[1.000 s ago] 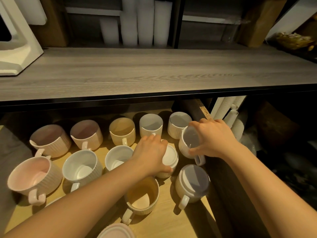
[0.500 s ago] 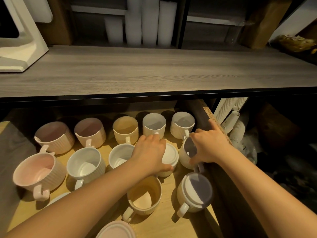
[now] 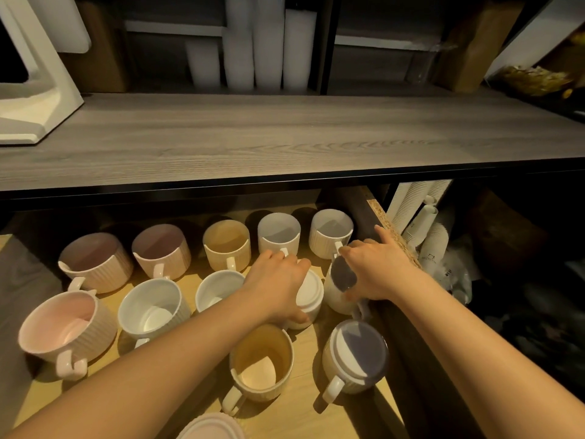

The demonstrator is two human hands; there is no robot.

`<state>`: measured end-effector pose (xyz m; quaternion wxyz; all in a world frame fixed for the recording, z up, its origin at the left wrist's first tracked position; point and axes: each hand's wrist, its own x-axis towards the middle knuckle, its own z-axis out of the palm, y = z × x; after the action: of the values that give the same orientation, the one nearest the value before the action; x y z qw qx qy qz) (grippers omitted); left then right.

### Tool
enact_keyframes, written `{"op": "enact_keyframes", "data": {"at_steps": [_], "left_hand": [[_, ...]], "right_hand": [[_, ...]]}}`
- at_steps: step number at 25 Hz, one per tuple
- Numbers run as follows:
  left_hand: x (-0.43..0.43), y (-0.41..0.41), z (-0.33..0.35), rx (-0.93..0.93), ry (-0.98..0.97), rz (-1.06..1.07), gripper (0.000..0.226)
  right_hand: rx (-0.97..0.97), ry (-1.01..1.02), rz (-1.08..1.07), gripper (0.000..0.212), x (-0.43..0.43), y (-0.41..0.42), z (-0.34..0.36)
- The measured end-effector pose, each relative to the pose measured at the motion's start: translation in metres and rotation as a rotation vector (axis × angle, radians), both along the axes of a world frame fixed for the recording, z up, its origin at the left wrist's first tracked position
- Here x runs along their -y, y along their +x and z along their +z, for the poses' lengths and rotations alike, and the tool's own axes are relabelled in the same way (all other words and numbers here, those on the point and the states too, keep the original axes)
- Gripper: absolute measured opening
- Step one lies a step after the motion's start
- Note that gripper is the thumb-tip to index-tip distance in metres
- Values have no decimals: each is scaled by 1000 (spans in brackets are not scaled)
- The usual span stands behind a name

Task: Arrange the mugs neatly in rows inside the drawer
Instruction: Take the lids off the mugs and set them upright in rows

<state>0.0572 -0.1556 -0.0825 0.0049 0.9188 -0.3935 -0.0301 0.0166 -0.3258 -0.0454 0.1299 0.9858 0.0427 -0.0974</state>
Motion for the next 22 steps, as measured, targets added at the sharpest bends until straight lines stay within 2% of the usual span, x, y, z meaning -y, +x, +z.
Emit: {"op": "enact_keyframes", "data": {"at_steps": [4,6,8,10,12,16,19,22], "left_hand": [[-20,1,19,-147,-324,59,79],[-31,3,33,-243,-544,113,77],[-41,4,40,-320,-730,170,73],[-46,5,44,-424,-882,207,70],[-48,4,45,-539,-972,205,65],[-51,2,39,-751,-1098,225,64],[-55,0,35,-796,-1136,240,75],[-58,0,36,-808,-1071,189,65]], "right_hand": [[239,329,-16,43,4,-4,15],[297,613,-45,42,6,-4,21],[159,1000,-83,49,6,-5,26],[-35,1240,-79,68,2,-7,27],[-104,1324,-36,85,-4,-8,23],[-75,1371,19,91,-8,-8,21],[-44,1349,31,85,-11,-10,19],[54,1357,37,73,-15,-10,19]]}}
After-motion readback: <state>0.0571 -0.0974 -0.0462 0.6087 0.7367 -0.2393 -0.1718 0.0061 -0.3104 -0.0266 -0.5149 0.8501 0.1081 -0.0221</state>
